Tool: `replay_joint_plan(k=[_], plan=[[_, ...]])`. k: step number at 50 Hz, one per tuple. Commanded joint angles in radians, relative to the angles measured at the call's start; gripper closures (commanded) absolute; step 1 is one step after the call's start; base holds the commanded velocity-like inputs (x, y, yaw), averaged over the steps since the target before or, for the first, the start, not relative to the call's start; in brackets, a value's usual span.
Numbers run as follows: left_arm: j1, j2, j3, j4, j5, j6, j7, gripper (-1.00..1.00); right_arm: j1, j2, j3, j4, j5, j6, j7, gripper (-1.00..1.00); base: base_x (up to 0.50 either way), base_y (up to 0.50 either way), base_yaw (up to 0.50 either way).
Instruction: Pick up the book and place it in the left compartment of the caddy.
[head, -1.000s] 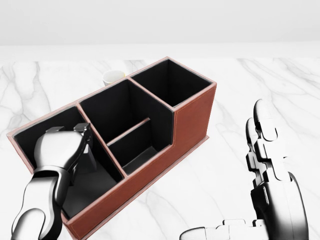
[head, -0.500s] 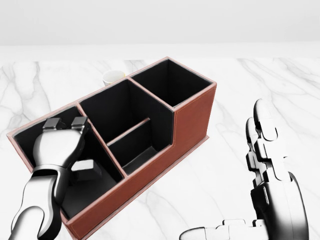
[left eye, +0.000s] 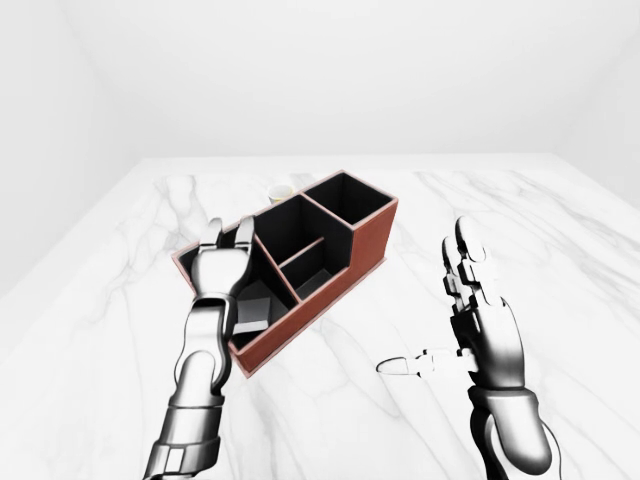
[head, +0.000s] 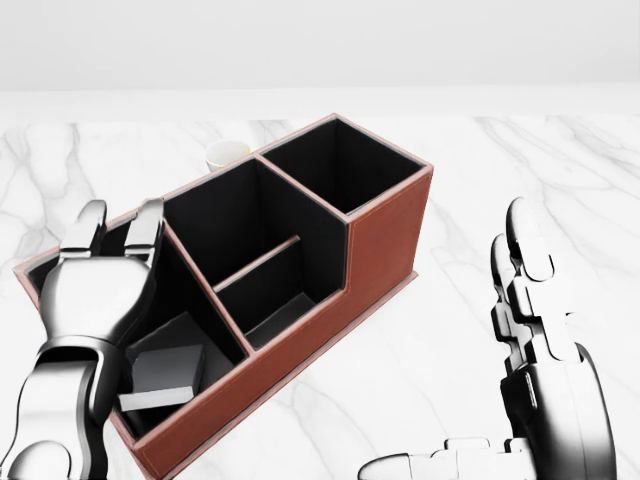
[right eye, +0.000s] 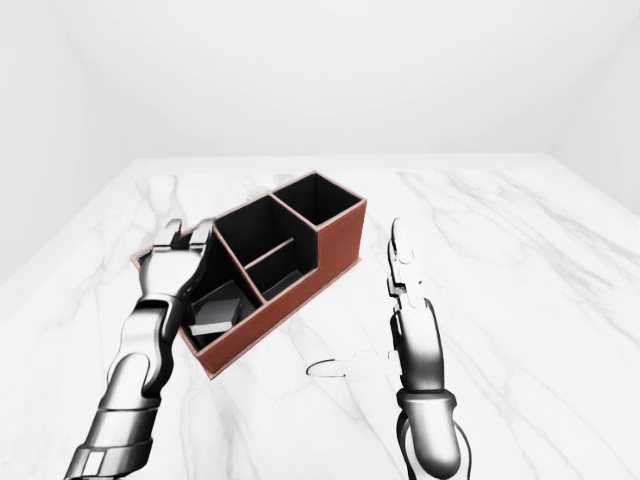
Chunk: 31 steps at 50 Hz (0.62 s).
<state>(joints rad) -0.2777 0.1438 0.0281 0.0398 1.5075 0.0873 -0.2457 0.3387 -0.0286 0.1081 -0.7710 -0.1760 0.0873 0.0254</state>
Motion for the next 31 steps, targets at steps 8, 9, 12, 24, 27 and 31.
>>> replay_joint_plan(k=[8, 9, 12, 24, 27, 31], plan=[[0.110, -0.078, 0.106, -0.764, 0.263, 0.000, -0.384, -1.00, -0.003, 0.000, 0.002, 0.003, -0.001, 0.000, 0.001, -1.00, 0.00, 0.00, 0.00], [0.108, -0.083, 0.115, -0.792, 0.270, 0.000, -0.403, -1.00, -0.003, 0.000, 0.002, 0.002, 0.000, 0.000, 0.001, -1.00, 0.00, 0.00, 0.00], [0.099, -0.087, 0.142, -0.862, 0.286, 0.000, -0.452, -1.00, 0.002, 0.000, 0.000, -0.004, 0.001, 0.000, 0.001, -1.00, 0.00, 0.00, 0.00], [0.165, -0.111, 0.147, -0.825, 0.223, 0.000, -0.377, -1.00, 0.004, -0.001, -0.001, -0.009, 0.001, 0.000, 0.002, -1.00, 0.00, 0.00, 0.00], [0.178, -0.104, 0.165, -0.831, 0.204, 0.000, -0.375, -1.00, 0.004, 0.000, -0.002, -0.008, 0.001, 0.000, 0.002, -1.00, 0.00, 0.00, 0.00], [0.204, -0.092, 0.206, -0.857, 0.169, 0.000, -0.378, -1.00, 0.000, 0.000, 0.001, -0.005, -0.001, 0.000, 0.002, -1.00, 0.00, 0.00, 0.00]])
